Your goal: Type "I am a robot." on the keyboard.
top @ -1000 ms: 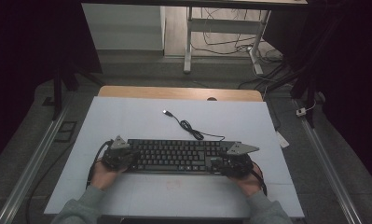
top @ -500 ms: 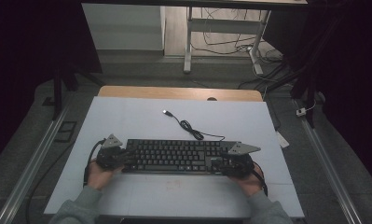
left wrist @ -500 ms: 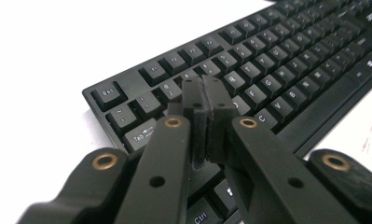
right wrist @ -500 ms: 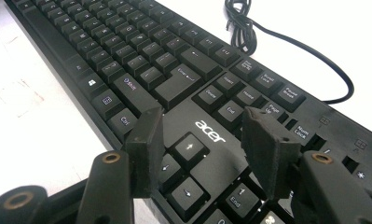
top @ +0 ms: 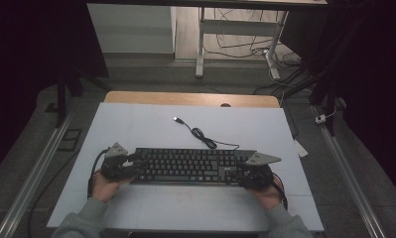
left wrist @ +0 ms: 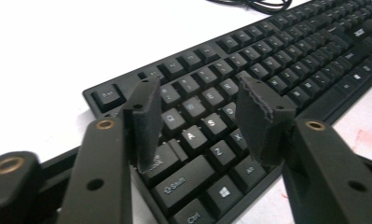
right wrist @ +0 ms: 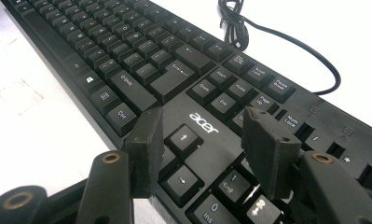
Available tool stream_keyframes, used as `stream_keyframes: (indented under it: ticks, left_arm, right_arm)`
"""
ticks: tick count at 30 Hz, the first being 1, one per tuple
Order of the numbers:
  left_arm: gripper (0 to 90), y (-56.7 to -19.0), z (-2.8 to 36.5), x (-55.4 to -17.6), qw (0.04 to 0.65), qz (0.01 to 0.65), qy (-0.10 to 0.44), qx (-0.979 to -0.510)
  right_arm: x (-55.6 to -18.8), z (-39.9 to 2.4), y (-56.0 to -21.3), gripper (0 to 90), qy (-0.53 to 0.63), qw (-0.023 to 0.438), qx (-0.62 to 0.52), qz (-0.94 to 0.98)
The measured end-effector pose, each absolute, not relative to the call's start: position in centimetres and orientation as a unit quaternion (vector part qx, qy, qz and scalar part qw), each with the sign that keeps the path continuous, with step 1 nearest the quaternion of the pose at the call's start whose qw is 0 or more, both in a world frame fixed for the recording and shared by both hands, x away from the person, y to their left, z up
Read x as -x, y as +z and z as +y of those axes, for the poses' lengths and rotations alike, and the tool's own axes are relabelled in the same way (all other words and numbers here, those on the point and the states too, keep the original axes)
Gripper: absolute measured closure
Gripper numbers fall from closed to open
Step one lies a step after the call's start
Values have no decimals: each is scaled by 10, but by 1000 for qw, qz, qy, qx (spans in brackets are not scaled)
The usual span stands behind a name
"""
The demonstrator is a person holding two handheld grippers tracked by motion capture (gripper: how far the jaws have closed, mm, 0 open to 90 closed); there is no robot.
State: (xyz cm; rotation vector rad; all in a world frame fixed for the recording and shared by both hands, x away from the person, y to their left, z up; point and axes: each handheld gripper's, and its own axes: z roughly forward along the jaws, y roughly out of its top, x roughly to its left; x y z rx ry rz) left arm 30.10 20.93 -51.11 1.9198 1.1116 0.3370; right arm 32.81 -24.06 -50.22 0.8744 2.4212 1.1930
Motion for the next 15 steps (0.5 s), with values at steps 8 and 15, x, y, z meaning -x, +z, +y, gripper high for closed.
stream_keyframes:
  ticks: [8,15]
  left_arm:
    - [455,-507,196,-296,442,424,123,-781]
    - [441,-504,182,-294,446,403,113,-791]
  right_arm:
    - [-323,-249,-501,491,421,154,-311,838]
    - [-321,-254,-500,491,428,154,-314,833]
